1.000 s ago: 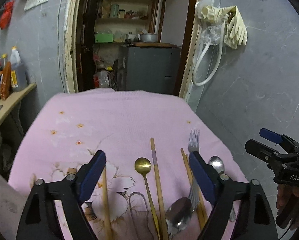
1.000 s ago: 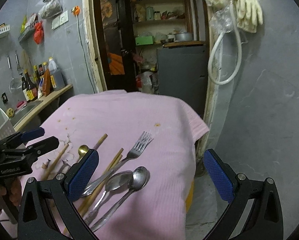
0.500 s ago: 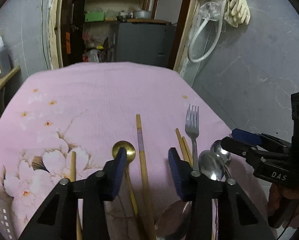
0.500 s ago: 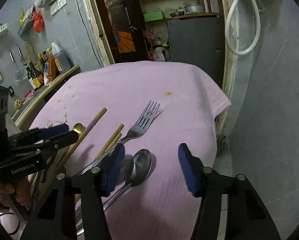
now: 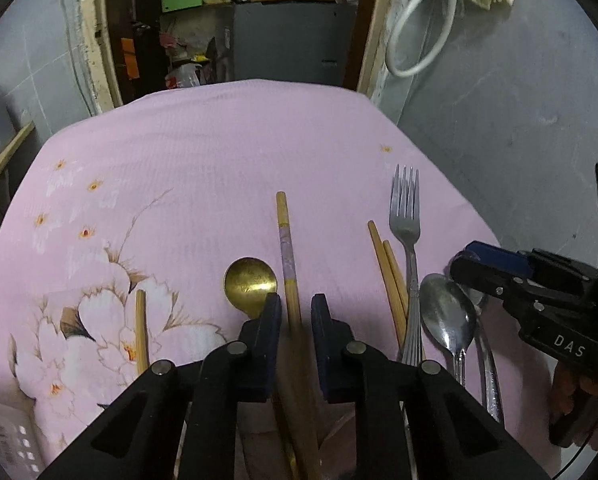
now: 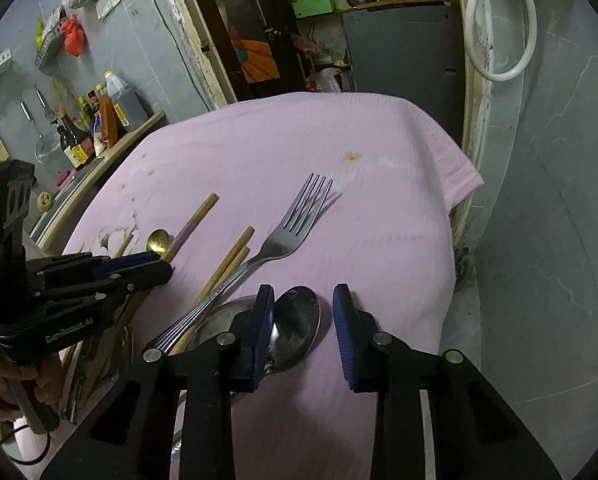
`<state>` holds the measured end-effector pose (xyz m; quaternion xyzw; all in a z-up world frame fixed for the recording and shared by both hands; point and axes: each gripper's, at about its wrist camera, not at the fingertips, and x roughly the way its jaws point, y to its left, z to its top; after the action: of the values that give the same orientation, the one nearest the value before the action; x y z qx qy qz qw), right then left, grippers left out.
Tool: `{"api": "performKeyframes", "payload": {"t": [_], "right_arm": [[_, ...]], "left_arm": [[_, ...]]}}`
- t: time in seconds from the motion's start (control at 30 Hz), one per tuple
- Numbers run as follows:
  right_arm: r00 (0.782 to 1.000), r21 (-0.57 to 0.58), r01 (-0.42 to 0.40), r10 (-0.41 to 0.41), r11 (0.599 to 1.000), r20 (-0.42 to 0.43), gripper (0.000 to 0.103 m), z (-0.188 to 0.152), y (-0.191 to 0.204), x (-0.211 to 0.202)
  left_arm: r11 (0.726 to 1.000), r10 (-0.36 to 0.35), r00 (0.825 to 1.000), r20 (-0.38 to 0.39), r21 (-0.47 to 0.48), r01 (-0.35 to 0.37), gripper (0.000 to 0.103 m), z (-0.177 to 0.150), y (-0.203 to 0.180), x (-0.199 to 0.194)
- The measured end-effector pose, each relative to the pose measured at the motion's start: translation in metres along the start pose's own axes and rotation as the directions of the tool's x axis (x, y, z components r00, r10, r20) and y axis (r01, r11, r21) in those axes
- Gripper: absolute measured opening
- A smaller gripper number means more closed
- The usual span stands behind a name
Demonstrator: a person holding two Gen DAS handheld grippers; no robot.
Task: Organize utensils
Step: 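Lower the left tool onto a wooden chopstick and close on it, then lift the chopstick with the left tool and carry it over the white caddy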
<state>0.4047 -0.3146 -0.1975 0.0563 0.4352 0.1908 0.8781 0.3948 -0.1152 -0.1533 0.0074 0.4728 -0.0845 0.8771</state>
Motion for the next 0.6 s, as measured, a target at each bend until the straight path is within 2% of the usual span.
{"api": "performKeyframes", "payload": {"t": [0.1, 0.17, 0.3, 0.37, 0.47, 0.6], "right_arm": [[1.000, -0.003, 0.002, -0.002, 1.000, -0.014, 0.025, 0.000, 0.000, -0.001], [1.000, 0.005, -0.007, 0.007, 1.000, -0.029, 0.023, 0.001, 0.000, -0.001], [0.998, 0.023, -0.017, 0.018, 1.000, -0.063, 0.010, 0.001, -0.001, -0.001], [0.997, 0.056, -0.036, 0.040, 0.998, -0.068, 0.007, 0.000, -0.005, -0.002], [0.996, 0.092, -0.062, 0.067, 0.994, -0.054, 0.004, -0.001, -0.009, -0.008], [0.998, 0.058, -0.058, 0.059, 0.997, -0.011, 0.002, -0.001, 0.002, -0.023]], "left_arm": [[1.000, 0.011, 0.999, -0.030, 0.015, -0.010, 0.015, 0.007, -0.002, 0.001], [1.000, 0.007, 0.999, -0.048, 0.006, -0.007, 0.010, 0.010, 0.000, 0.002], [0.999, -0.037, 0.997, -0.073, -0.041, 0.034, 0.007, 0.014, 0.009, 0.001], [0.997, -0.053, 0.996, -0.074, -0.061, 0.048, 0.007, 0.014, 0.012, 0.000], [0.995, -0.063, 0.996, -0.058, -0.082, 0.058, 0.007, 0.012, 0.015, -0.006], [0.987, -0.092, 0.996, 0.001, -0.129, 0.091, 0.007, 0.006, 0.020, -0.022]]}}
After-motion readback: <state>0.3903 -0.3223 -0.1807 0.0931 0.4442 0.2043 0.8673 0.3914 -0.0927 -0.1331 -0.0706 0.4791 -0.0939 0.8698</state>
